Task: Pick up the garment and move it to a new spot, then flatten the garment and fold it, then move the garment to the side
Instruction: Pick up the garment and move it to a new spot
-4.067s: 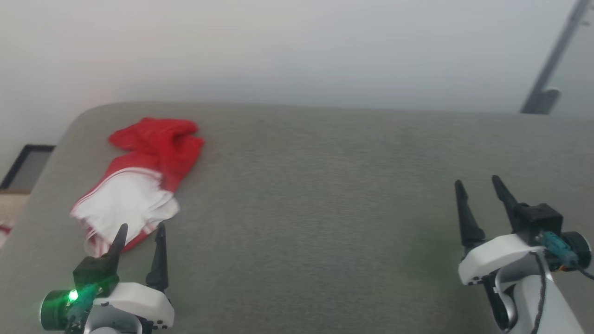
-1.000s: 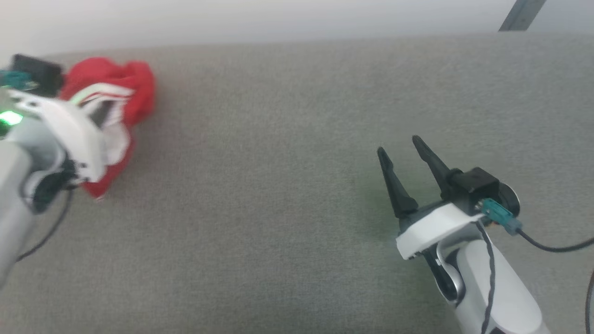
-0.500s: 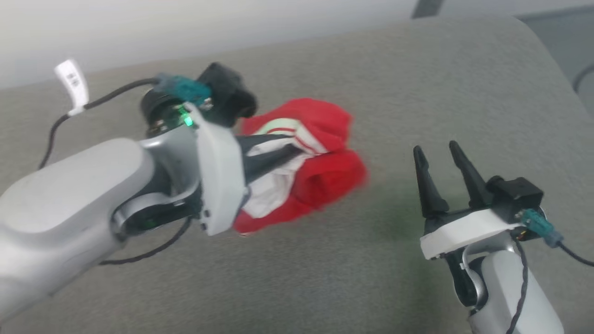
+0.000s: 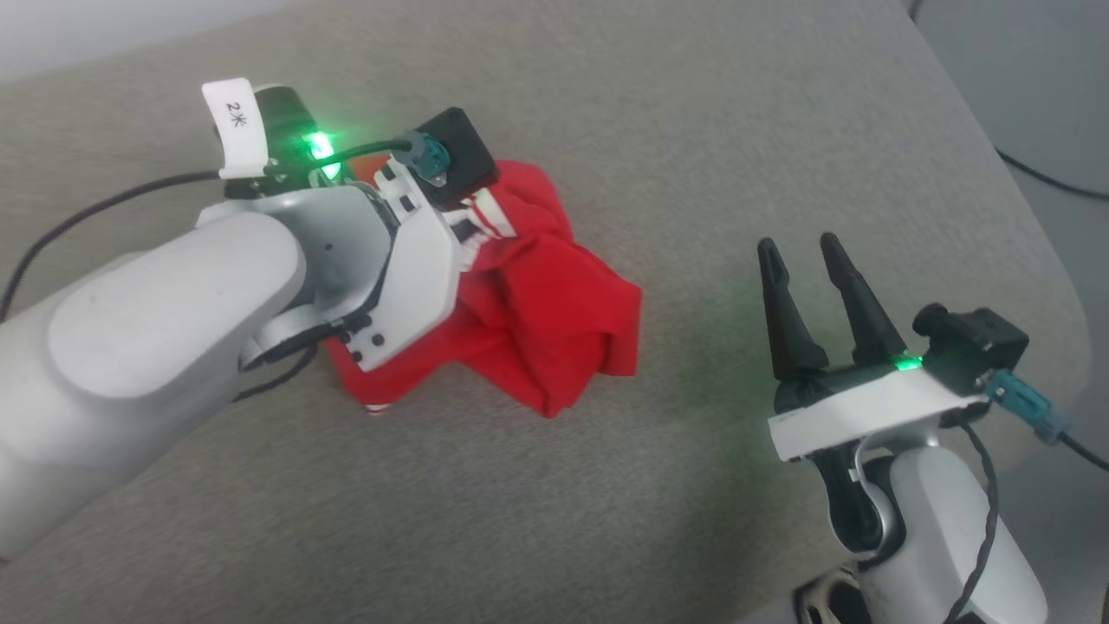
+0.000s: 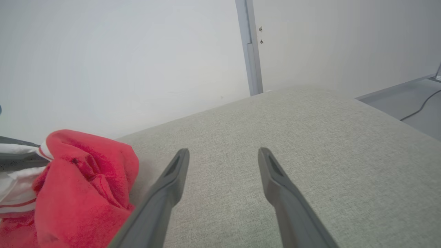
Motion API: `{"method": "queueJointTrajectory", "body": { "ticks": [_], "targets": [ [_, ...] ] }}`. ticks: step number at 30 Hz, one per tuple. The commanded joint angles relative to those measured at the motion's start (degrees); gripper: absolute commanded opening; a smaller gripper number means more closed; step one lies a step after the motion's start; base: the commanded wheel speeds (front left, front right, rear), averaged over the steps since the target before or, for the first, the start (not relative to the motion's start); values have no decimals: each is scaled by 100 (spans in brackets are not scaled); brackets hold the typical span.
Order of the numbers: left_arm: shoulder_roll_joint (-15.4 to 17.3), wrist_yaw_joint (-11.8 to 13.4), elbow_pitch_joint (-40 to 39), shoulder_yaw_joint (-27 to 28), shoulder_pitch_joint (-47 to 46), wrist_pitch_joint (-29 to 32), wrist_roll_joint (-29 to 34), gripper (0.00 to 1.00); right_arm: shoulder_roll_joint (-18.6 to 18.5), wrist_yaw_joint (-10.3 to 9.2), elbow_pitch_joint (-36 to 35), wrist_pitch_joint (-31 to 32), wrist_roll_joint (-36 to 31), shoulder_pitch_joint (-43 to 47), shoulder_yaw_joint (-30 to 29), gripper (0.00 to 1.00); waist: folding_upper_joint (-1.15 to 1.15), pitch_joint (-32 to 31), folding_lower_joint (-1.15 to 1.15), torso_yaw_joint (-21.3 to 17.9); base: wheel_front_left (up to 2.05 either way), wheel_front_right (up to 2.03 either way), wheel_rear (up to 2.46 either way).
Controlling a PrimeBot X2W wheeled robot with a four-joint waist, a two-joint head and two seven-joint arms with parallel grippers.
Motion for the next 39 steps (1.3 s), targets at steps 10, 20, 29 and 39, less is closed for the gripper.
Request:
{"method": "queueJointTrajectory", "body": {
  "ticks": [10,20,29,39],
  "targets": [
    [-95,-6,828,3,186,398,729,0,23,2,-163,-17,529,-234,270,100,0,745,0,-751,0,0,0],
    [-138,-6,971,-29,209,154,524,100,25,1,-142,-17,386,-239,127,100,0,628,0,-466,0,0,0],
    [-416,-7,858,4,310,-1237,-222,100,19,1,104,-17,-445,-99,-123,100,0,-263,0,673,0,0,0],
    [-422,-7,1568,6,1577,-3103,-1281,100,14,1,428,-17,-1254,207,-521,100,0,-970,0,1612,0,0,0]
  ]
}}
